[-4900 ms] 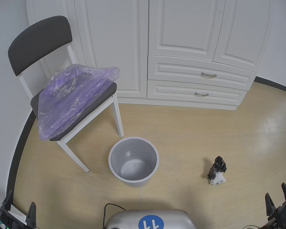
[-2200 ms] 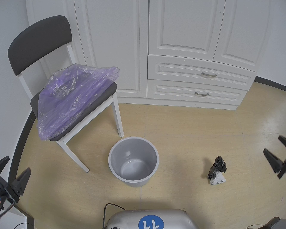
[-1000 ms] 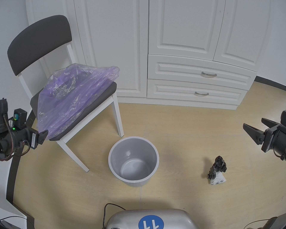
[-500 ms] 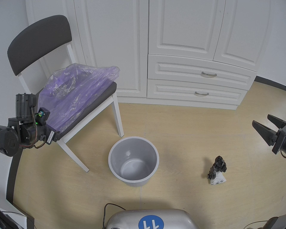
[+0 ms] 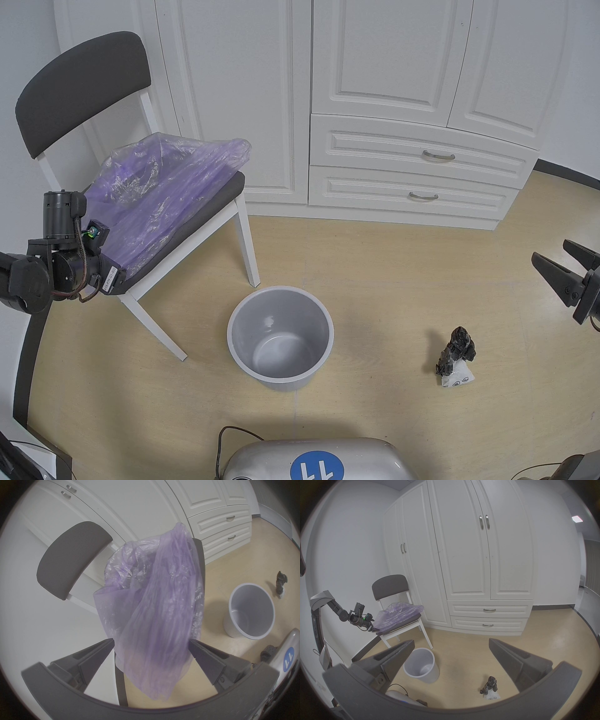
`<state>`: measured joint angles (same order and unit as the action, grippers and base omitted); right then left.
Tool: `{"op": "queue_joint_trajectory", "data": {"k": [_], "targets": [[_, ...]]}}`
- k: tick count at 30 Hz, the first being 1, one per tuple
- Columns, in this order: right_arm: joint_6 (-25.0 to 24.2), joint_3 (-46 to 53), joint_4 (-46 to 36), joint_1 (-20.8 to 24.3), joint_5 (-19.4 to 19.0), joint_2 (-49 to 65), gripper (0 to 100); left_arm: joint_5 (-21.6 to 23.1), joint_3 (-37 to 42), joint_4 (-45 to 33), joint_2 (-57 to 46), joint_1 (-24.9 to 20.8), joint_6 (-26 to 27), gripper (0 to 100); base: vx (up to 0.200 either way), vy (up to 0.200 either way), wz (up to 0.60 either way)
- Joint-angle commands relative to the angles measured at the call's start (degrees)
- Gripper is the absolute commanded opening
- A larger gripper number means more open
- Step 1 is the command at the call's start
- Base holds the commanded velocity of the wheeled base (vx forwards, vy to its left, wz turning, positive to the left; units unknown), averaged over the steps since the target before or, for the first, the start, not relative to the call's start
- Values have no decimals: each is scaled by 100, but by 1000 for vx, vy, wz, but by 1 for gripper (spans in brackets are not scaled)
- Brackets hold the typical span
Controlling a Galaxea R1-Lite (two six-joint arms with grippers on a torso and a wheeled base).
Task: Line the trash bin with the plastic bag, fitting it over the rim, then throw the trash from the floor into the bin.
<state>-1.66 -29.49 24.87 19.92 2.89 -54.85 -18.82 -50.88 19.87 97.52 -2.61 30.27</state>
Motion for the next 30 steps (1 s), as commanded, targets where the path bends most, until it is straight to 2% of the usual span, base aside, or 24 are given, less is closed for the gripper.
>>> {"op": "queue_joint_trajectory", "data": {"k": [1,8,12,25,30], "targets": [[-1,5,0,3,1,27,100,-7,-115,-1,109,85,23,100,0,0,0],[-1,-4,0,3,-8,79,100,-166,-203,17,197,270,172,100,0,0,0],[-1,-13,0,3,-8,97,100,-210,-238,78,144,278,515,100,0,0,0],[-1,-39,9,-50,1,132,100,-192,-247,1529,188,-135,840,100,0,0,0],[8,-39,9,-50,-8,194,100,-210,-185,1529,223,-143,849,100,0,0,0]]}}
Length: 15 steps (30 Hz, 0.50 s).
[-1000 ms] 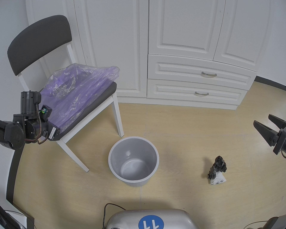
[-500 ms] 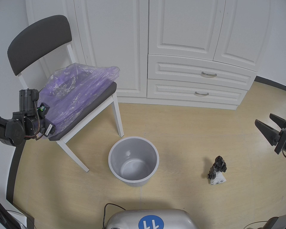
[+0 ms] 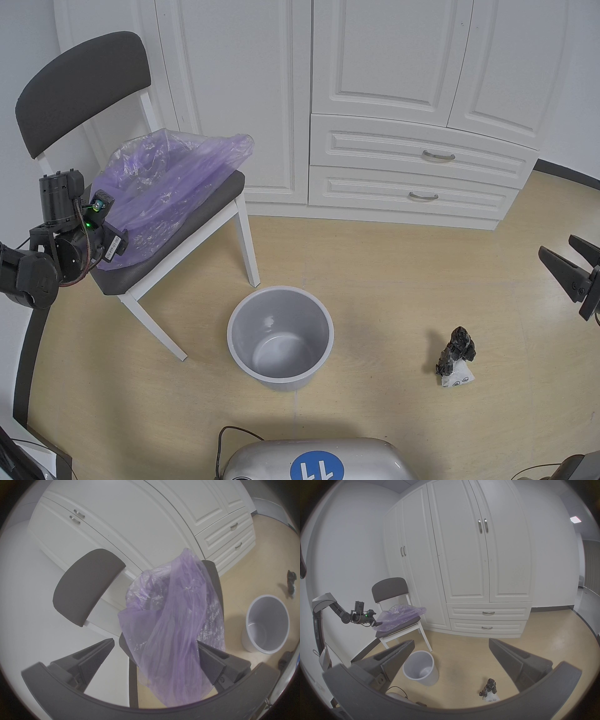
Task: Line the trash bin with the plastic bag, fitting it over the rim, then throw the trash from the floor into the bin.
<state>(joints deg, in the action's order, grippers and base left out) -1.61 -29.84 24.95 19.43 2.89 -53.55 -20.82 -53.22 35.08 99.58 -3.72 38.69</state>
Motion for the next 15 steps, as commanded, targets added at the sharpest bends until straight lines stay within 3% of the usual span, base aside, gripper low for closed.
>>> {"op": "queue_joint_trajectory", "data": {"k": [1,15], "targets": [[3,-4,-8,-1,-8,82,100,-10,102,-2,61,-32,24,100,0,0,0],[3,-13,-8,-1,-16,179,100,-317,286,-2,369,161,112,100,0,0,0]]}}
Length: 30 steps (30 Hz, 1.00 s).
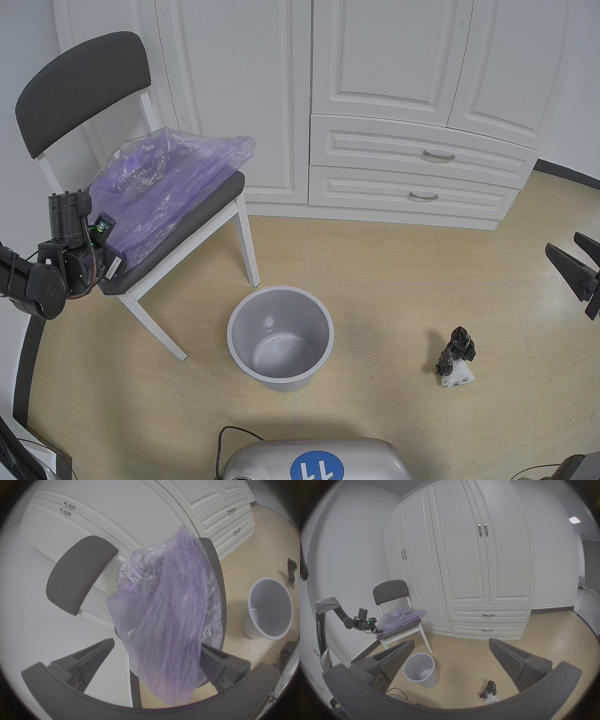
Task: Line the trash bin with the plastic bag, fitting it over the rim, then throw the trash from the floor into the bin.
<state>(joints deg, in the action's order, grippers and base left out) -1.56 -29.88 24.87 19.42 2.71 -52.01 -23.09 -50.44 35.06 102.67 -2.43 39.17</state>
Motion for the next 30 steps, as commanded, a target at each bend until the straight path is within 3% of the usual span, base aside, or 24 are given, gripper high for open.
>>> {"op": "queue_joint_trajectory", "data": {"k": [1,16,30], "targets": [[-2,-9,0,0,2,24,100,-187,0,1,95,40,109,100,0,0,0],[-11,-9,0,0,2,24,100,-539,-537,45,508,111,91,100,0,0,0],[-2,-9,9,27,2,24,100,-548,-677,54,473,163,56,100,0,0,0]]}}
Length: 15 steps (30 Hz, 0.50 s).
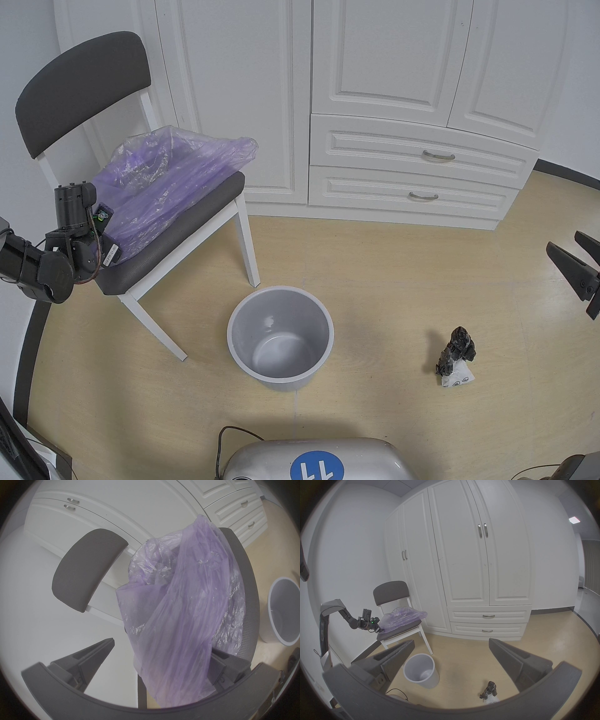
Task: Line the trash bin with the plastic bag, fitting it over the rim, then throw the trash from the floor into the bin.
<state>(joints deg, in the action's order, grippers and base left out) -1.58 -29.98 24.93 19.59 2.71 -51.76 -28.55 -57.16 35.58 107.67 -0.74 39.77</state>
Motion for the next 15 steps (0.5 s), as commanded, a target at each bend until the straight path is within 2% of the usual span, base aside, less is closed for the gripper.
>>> {"op": "queue_joint_trajectory", "data": {"k": [1,2,15], "targets": [[0,1,-6,10,-16,-1,100,-1,-6,1,-35,-22,-4,100,0,0,0],[0,9,-6,10,-51,-1,100,-1,-6,1,-35,-22,-4,0,0,0,0],[9,-52,29,1,-130,-1,100,130,56,159,-26,-84,-145,0,0,0,0]]}}
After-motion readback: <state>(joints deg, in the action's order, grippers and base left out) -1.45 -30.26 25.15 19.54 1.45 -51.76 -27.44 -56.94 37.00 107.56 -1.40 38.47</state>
